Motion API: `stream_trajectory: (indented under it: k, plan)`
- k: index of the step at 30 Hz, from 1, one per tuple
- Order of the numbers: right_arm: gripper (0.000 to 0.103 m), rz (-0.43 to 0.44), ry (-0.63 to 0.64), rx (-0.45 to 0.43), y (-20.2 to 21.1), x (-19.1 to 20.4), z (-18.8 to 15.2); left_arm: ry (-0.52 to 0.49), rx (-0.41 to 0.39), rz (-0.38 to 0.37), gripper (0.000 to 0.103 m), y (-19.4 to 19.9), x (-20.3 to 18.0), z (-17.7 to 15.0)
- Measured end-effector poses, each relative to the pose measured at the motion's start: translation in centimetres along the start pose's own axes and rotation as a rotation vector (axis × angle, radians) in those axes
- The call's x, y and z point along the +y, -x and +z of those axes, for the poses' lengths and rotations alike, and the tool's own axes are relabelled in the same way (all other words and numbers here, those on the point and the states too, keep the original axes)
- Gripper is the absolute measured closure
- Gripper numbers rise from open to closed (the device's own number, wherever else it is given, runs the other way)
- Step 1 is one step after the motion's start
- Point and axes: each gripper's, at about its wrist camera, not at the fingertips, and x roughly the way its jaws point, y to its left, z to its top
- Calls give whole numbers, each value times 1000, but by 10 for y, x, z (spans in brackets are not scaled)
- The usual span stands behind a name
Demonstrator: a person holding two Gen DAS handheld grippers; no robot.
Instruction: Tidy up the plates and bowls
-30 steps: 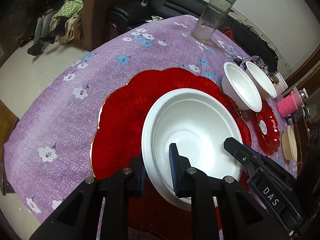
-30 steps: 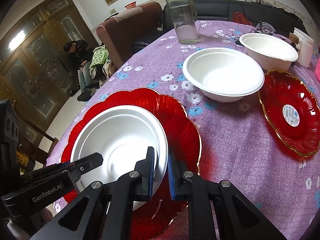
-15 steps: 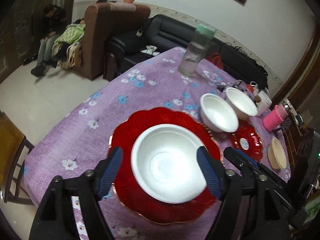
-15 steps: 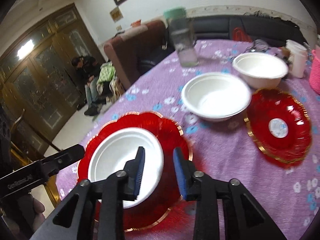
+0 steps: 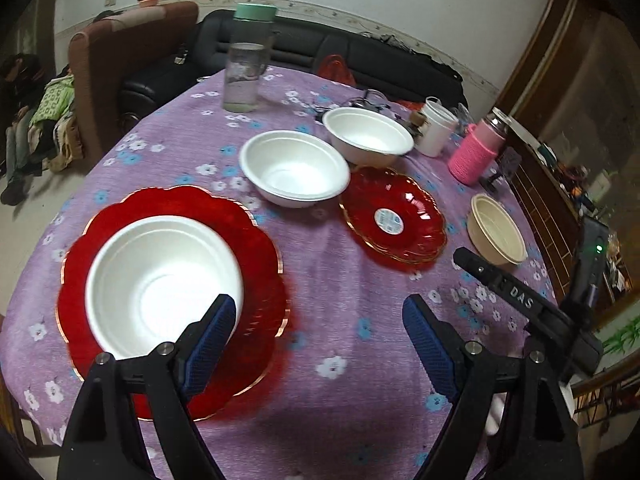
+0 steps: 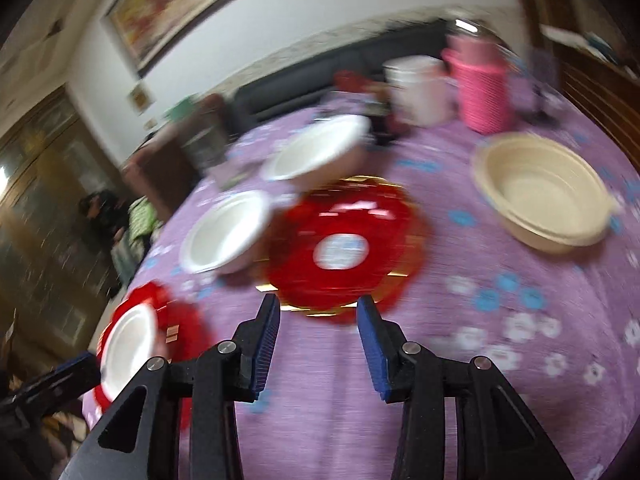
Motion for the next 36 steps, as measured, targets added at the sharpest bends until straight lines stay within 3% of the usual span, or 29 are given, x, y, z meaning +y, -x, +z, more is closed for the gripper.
stream_trajectory:
  k: [6, 15, 17, 18, 20, 26, 29, 30, 34, 36]
  plan:
    - [60, -61, -102, 11, -17, -46, 19, -48, 39, -6, 18, -20, -28, 0]
    - [60, -43, -107, 88, -81, -36, 38, -52, 85, -15, 18, -38, -41, 2]
    - [75, -34, -102, 72, -84, -35, 37, -52, 86, -15, 18, -42, -43, 4]
    - [89, -17, -105, 92, -86, -36, 37, -50, 87, -14, 18, -43, -44, 5]
    - [90, -3, -116, 97, -83, -41, 37, -38, 92, -20, 18, -49, -46, 9]
    - [91, -92, -107, 109, -47, -54, 29, -24, 123, -45, 18, -68, -56, 16]
    - [91, -94, -104, 146, -30, -68, 18, -29, 140, -50, 19, -80, -64, 20]
    - [91, -87, -108, 162, -26, -74, 14, -31, 146, -53, 20, -85, -67, 21]
    - [91, -23, -136, 181, -20, -96, 5, -51, 194, -55, 59, -114, -81, 27]
    - [91, -10, -145, 168, -19, -101, 5, -49, 223, -50, 64, -131, -86, 27]
